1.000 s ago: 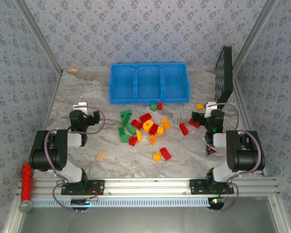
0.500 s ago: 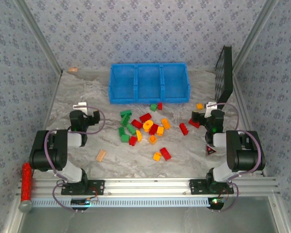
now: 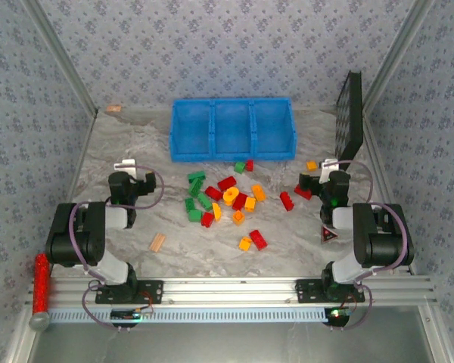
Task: Sort the legos into containers by color
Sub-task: Pick up the lego from the middle-right of the table.
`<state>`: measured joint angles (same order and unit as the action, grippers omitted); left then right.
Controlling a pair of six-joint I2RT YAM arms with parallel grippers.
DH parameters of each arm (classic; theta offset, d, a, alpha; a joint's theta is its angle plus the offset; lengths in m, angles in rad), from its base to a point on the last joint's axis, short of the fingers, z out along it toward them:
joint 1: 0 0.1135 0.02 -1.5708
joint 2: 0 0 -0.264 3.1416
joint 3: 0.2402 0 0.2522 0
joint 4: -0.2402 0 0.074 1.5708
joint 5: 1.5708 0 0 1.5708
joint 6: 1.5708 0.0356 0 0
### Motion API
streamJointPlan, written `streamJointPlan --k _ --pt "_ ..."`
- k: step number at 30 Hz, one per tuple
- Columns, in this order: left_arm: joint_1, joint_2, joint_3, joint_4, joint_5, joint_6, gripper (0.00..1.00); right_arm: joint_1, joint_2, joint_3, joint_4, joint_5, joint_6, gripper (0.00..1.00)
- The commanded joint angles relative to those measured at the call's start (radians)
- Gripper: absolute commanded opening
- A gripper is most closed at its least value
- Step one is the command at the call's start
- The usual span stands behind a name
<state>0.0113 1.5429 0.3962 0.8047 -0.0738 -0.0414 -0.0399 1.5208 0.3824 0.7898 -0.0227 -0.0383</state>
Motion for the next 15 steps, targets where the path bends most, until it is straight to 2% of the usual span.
streamJointPlan --k 1,10,12,13,15 --pt "0.007 -0.007 0.023 0.001 0.025 0.008 1.00 -0.007 0.001 0.016 0.005 0.005 0.010 1.00" --pt "0.010 -0.007 0.021 0.001 0.029 0.007 1.00 -0.007 -0.010 0.023 -0.010 0.022 0.015 1.00" --pt "0.010 -0.011 0.022 0.005 0.019 0.004 1.00 -0.004 -0.068 0.072 -0.146 0.069 0.032 1.00" --pt "0.010 -0.034 0.044 -0.047 -0.003 -0.004 1.00 -0.001 -0.116 0.119 -0.269 0.095 0.040 1.00" --pt "0.009 -0.133 0.155 -0.328 -0.036 -0.007 0.95 0.000 -0.201 0.231 -0.542 0.106 0.103 1.00"
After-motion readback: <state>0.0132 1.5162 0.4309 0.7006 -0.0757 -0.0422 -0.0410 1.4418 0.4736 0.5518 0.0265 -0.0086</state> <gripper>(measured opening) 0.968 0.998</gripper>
